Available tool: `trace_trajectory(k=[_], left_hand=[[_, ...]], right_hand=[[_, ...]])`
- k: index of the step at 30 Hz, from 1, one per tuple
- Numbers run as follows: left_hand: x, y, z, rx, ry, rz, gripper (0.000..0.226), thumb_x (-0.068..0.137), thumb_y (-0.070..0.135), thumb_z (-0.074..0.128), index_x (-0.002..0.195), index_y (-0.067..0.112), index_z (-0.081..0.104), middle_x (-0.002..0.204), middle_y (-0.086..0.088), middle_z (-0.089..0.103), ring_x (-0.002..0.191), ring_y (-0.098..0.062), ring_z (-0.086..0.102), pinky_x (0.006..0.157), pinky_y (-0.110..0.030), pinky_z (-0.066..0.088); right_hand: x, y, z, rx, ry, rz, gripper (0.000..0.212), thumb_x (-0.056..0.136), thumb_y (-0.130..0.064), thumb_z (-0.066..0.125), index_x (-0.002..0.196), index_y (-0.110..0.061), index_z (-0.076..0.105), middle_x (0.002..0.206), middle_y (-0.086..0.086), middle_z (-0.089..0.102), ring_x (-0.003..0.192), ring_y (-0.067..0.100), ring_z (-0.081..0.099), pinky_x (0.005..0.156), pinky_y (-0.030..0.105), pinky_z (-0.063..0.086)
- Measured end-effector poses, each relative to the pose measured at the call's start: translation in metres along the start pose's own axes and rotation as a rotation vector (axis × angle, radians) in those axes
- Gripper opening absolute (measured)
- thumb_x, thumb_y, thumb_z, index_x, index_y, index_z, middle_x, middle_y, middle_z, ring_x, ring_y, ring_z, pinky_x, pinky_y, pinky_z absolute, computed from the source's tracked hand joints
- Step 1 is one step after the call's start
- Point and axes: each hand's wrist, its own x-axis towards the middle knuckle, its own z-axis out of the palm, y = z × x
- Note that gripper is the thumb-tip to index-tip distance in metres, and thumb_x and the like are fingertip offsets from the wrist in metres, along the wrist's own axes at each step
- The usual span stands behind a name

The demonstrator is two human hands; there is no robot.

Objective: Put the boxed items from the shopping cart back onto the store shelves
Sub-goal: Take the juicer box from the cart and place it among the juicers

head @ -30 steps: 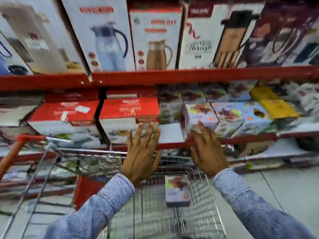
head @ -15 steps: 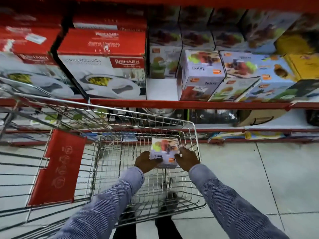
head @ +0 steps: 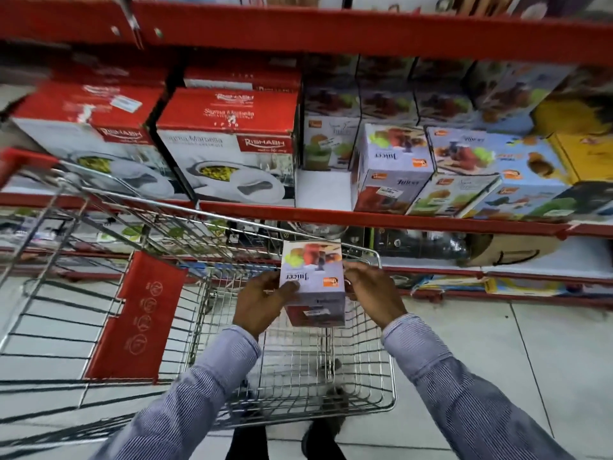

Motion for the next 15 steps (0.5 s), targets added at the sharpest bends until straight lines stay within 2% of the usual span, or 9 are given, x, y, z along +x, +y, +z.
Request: trace_trajectory(k=[2, 4, 7, 11, 13, 15], left_hand=[[-0.014, 0.023, -0.014, 0.070, 0.055, 0.132, 0.017, 0.077, 0.041, 0.072, 0.089, 0.030, 0.071, 0.087, 0.012, 0.073, 0.081, -0.016, 0.071, 0.079, -0.047, 0.060], [-0.026, 0.047, -0.025, 0.093, 0.098, 0.232, 0.028, 0.073, 0.046, 0.070, 0.091, 0.024, 0.074, 0.086, 0.008, 0.076, 0.076, -0.015, 0.071, 0.075, -0.042, 0.060], [-0.038, 0.083, -0.035, 0.076, 0.109, 0.322, 0.027, 0.076, 0.042, 0.071, 0.094, 0.023, 0.075, 0.083, 0.004, 0.078, 0.071, -0.015, 0.073, 0.073, -0.041, 0.060], [-0.041, 0.119, -0.043, 0.160, 0.147, 0.467, 0.036, 0.077, 0.048, 0.065, 0.104, 0.024, 0.074, 0.086, 0.007, 0.078, 0.067, -0.010, 0.074, 0.068, -0.041, 0.062], [-0.037, 0.131, -0.044, 0.167, 0.154, 0.507, 0.034, 0.081, 0.042, 0.066, 0.109, 0.024, 0.072, 0.093, 0.007, 0.078, 0.073, -0.008, 0.073, 0.071, -0.039, 0.062], [-0.032, 0.141, -0.043, 0.197, 0.174, 0.545, 0.033, 0.085, 0.034, 0.067, 0.116, 0.022, 0.069, 0.101, 0.006, 0.077, 0.076, -0.001, 0.071, 0.071, -0.026, 0.061]], right_hand=[[-0.008, -0.022, -0.016, -0.024, 0.064, -0.075, 0.031, 0.095, -0.029, 0.046, 0.115, -0.019, 0.067, 0.101, -0.005, 0.068, 0.086, 0.010, 0.061, 0.068, 0.012, 0.043], [-0.013, -0.042, -0.031, -0.039, 0.120, -0.151, 0.031, 0.093, -0.031, 0.049, 0.115, -0.020, 0.068, 0.101, -0.005, 0.071, 0.088, 0.012, 0.065, 0.074, 0.022, 0.052], [-0.016, -0.065, -0.053, 0.038, 0.189, -0.237, 0.026, 0.090, -0.028, 0.057, 0.111, -0.019, 0.069, 0.098, -0.003, 0.073, 0.088, 0.011, 0.068, 0.081, 0.033, 0.056], [-0.015, -0.089, -0.076, 0.124, 0.241, -0.324, 0.023, 0.086, -0.022, 0.065, 0.108, -0.018, 0.069, 0.095, -0.002, 0.074, 0.087, 0.010, 0.069, 0.080, 0.034, 0.058], [-0.011, -0.096, -0.085, 0.136, 0.258, -0.353, 0.024, 0.085, -0.023, 0.067, 0.109, -0.018, 0.069, 0.096, -0.001, 0.074, 0.089, 0.010, 0.069, 0.081, 0.033, 0.058], [-0.005, -0.100, -0.091, 0.138, 0.273, -0.366, 0.027, 0.084, -0.024, 0.068, 0.111, -0.019, 0.068, 0.098, -0.001, 0.073, 0.092, 0.011, 0.068, 0.083, 0.035, 0.058]])
